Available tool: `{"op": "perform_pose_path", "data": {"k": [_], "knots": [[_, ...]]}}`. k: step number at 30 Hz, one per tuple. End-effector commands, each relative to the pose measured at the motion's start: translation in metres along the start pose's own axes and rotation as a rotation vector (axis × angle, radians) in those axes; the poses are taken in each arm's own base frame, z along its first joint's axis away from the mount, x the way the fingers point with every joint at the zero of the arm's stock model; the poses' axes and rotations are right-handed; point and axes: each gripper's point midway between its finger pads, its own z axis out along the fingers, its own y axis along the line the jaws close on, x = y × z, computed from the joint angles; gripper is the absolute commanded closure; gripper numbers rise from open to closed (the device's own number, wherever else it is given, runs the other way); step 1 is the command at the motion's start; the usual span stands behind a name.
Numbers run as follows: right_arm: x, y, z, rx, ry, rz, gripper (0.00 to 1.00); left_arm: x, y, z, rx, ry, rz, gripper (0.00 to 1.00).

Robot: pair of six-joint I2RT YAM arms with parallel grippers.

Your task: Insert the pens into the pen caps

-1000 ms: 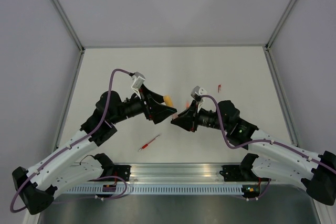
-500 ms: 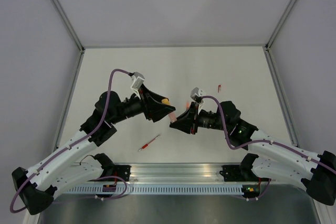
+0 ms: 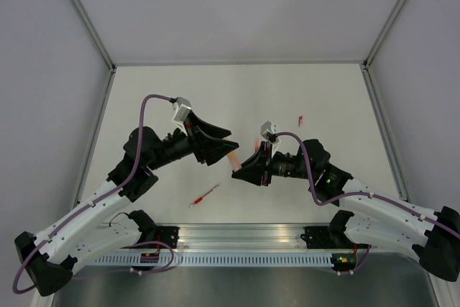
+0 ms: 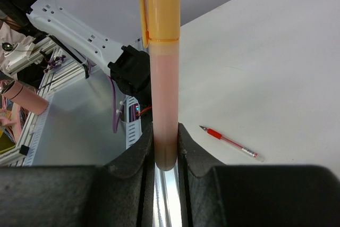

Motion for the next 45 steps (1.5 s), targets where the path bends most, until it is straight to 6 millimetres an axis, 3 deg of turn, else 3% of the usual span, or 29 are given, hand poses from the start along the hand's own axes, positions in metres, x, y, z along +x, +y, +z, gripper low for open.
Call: {"op": "perform_pose_path", "data": {"k": [1, 7, 15, 24, 35, 39, 45], "knots": [[-0.011, 0.014, 0.0, -0.067, -0.039, -0.023, 1.0, -0.022, -0.023, -0.005, 0.084, -0.068, 0.035, 0.34], [-0.011, 0.018, 0.0, -0.089, -0.041, -0.018, 1.0, -0.021, -0.024, -0.006, 0.092, -0.073, 0.028, 0.45], [-0.015, 0.026, -0.002, -0.128, -0.067, -0.02, 1.0, -0.006, -0.029, -0.004, 0.169, -0.058, 0.005, 0.56], [-0.017, 0.033, -0.004, -0.165, -0.083, -0.013, 1.0, 0.01, -0.035, 0.0, 0.249, -0.019, -0.04, 0.76], [-0.022, 0.029, -0.006, -0.13, -0.118, -0.011, 1.0, 0.03, -0.038, -0.009, 0.291, 0.029, -0.021, 0.82], [-0.026, 0.027, -0.006, -0.112, -0.136, -0.013, 1.0, 0.04, -0.036, -0.01, 0.303, 0.057, -0.022, 0.98], [-0.04, 0.026, -0.007, -0.077, -0.171, -0.025, 1.0, 0.057, -0.029, -0.01, 0.295, 0.085, -0.047, 0.98]]}}
